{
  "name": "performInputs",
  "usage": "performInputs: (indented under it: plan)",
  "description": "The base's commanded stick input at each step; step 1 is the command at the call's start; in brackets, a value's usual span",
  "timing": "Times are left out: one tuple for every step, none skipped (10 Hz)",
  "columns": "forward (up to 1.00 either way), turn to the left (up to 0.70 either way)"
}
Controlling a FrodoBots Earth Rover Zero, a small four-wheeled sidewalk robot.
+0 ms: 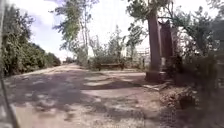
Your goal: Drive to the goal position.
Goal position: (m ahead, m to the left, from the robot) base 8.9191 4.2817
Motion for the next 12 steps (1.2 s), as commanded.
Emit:
performInputs:
  plan:
    - [0.70, 0.00]
    - [0.70, 0.00]
    - [0.70, 0.00]
    - [0.70, 0.00]
    - [0.70, 0.00]
    - [0.70, 0.00]
    - [0.70, 0.00]
    - [0.70, 0.00]
    - [0.70, 0.00]
    - [0.70, 0.00]
    - [0.70, 0.00]
    - [0.70, 0.00]
